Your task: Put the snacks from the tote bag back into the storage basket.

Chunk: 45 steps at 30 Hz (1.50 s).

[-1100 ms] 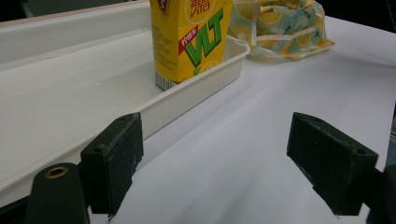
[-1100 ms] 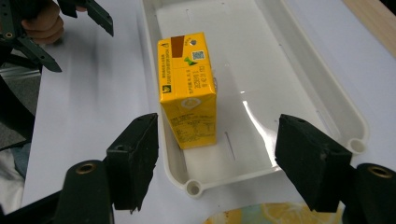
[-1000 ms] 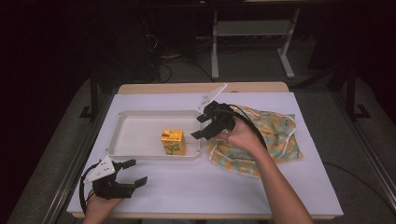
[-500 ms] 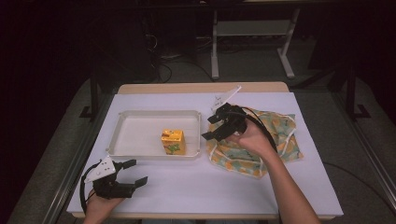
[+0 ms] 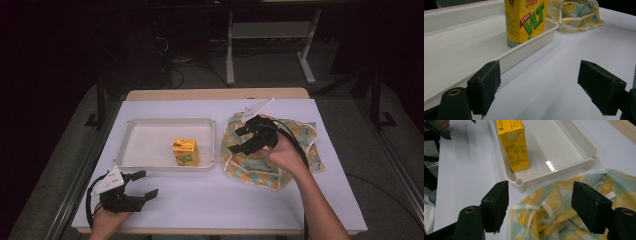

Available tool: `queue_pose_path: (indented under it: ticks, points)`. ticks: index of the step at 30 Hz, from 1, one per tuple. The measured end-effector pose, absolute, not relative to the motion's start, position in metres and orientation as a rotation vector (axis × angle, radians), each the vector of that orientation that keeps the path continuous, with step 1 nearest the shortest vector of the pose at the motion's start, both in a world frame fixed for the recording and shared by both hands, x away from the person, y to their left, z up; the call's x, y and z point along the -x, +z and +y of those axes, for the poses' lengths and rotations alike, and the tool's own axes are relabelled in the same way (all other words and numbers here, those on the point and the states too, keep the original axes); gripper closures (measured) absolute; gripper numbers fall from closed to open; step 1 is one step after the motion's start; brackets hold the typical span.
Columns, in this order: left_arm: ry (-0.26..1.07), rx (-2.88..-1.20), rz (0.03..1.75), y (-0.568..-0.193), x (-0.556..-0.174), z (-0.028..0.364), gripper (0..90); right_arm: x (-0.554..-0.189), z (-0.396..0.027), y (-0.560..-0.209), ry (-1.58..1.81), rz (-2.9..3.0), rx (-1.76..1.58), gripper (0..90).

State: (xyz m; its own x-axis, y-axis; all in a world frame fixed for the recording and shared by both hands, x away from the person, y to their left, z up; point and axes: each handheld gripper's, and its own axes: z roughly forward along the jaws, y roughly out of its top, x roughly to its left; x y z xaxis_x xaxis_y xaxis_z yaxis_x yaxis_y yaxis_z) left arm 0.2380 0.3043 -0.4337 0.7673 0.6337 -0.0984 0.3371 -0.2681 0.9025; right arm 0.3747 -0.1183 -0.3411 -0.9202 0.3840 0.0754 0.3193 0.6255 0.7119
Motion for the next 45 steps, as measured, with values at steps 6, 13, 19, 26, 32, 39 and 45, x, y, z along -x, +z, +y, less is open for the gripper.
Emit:
queue_pose_path:
  ticks: [6, 13, 19, 26, 32, 39, 45]
  points:
    - [0.343, -1.886, 0.741, -0.434, -0.239, 0.304, 18.2, -0.372, -0.130, -0.344, 1.182, 2.744, -0.623, 29.7]
    - [0.341, -1.881, 0.748, -0.434, -0.238, 0.304, 18.2, -0.367, -0.144, -0.348, 1.186, 2.739, -0.658, 30.0]
    - [0.343, -1.888, 0.747, -0.434, -0.239, 0.304, 18.2, -0.361, -0.156, -0.351, 1.197, 2.723, -0.692, 30.1]
    - [0.335, -1.890, 0.753, -0.435, -0.239, 0.303, 18.2, -0.353, -0.167, -0.356, 1.195, 2.718, -0.726, 30.0]
    - [0.343, -1.892, 0.747, -0.435, -0.239, 0.304, 18.2, -0.346, -0.179, -0.362, 1.202, 2.712, -0.760, 29.4]
    - [0.338, -1.892, 0.749, -0.435, -0.240, 0.304, 18.2, -0.337, -0.192, -0.368, 1.210, 2.694, -0.785, 29.6]
    - [0.344, -1.893, 0.747, -0.435, -0.240, 0.304, 18.2, -0.329, -0.200, -0.375, 1.227, 2.670, -0.798, 29.6]
